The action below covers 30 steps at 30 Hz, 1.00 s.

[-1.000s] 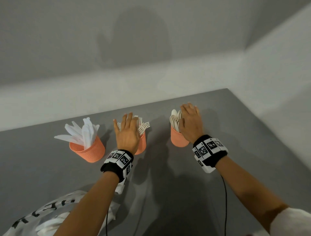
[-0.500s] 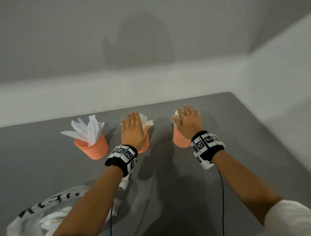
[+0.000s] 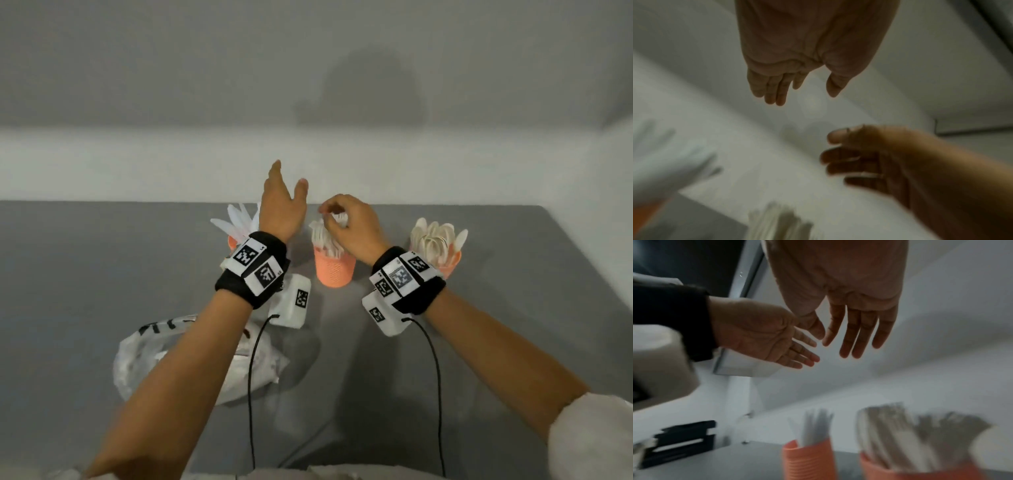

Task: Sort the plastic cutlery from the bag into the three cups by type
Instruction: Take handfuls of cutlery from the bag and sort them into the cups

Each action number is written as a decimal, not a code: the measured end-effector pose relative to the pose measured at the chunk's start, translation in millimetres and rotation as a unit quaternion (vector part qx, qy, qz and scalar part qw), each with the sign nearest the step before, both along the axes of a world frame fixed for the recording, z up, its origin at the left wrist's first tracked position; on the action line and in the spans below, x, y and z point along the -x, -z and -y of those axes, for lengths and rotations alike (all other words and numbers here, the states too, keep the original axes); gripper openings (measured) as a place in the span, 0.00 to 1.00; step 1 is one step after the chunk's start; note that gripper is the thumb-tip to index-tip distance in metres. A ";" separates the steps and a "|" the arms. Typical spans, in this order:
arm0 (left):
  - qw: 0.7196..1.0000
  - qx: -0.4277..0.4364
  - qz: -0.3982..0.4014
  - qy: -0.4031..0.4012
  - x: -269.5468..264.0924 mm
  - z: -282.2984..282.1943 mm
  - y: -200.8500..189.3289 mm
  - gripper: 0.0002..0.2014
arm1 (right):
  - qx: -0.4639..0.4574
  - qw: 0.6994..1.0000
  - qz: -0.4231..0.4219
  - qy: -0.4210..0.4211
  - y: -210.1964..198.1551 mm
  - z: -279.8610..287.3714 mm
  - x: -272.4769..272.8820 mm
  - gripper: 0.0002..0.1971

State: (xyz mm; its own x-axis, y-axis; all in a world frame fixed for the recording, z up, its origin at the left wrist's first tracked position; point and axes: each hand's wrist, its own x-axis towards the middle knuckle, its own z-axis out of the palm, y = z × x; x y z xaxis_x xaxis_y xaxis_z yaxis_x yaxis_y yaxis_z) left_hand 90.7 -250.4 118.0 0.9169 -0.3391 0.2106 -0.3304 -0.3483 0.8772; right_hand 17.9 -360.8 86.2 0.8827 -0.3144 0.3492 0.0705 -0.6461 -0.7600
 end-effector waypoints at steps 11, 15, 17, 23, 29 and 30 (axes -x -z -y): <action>0.981 -0.062 -0.047 -0.176 -2.1 -160.2 26.0 0.13 | 0.137 0.927 -0.144 -0.319 42.9 -156.2 -6.1 0.08; 0.972 -0.172 -0.087 -0.132 15.6 -197.9 54.1 0.03 | 0.290 0.867 -0.294 -0.280 65.7 -170.0 -4.8 0.12; 0.950 -0.271 -0.097 -0.125 21.1 -210.0 66.3 0.06 | 0.279 0.857 -0.336 -0.272 70.4 -164.5 -6.1 0.16; 0.890 -0.425 -0.091 -0.134 29.6 -225.5 95.8 0.09 | 0.254 0.898 -0.286 -0.216 56.2 -137.0 -19.2 0.31; 0.943 -0.286 -0.089 -0.146 29.4 -218.7 109.5 0.26 | 0.349 0.894 -0.216 -0.178 51.6 -128.4 -27.9 0.28; 0.946 -0.276 -0.084 -0.145 29.2 -215.7 109.0 0.27 | 0.387 0.889 -0.183 -0.160 51.7 -132.6 -25.6 0.25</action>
